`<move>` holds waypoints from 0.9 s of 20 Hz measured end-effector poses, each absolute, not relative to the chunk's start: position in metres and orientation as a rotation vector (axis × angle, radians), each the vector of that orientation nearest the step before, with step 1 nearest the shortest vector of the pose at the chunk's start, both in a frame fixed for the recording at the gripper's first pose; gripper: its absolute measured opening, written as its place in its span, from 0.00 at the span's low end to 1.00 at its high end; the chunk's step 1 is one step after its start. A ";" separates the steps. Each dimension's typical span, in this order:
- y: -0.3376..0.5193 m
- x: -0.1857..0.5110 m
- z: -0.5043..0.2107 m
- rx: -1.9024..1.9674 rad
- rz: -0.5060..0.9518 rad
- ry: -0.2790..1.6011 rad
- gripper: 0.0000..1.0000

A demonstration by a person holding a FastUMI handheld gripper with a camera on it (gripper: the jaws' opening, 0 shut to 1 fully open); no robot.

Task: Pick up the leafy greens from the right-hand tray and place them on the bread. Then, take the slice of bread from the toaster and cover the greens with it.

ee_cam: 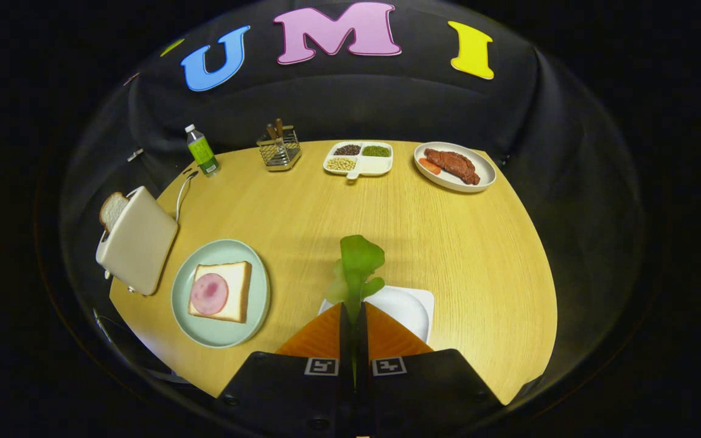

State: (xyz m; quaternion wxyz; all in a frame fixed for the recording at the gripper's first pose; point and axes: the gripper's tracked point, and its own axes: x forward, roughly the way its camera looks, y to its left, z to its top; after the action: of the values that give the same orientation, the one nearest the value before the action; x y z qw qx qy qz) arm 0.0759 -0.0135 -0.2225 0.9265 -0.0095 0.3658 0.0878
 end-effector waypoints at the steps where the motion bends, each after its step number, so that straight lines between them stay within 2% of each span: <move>1: -0.005 0.073 -0.214 -0.024 0.194 0.736 0.06; 10: 0.102 0.059 -0.171 -0.018 0.368 0.680 0.05; 18: 0.175 0.050 -0.196 -0.086 0.487 0.729 0.06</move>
State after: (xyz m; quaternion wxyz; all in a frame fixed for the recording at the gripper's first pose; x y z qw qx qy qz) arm 0.0501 0.1749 -0.1958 0.9046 -0.0418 0.3528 0.2355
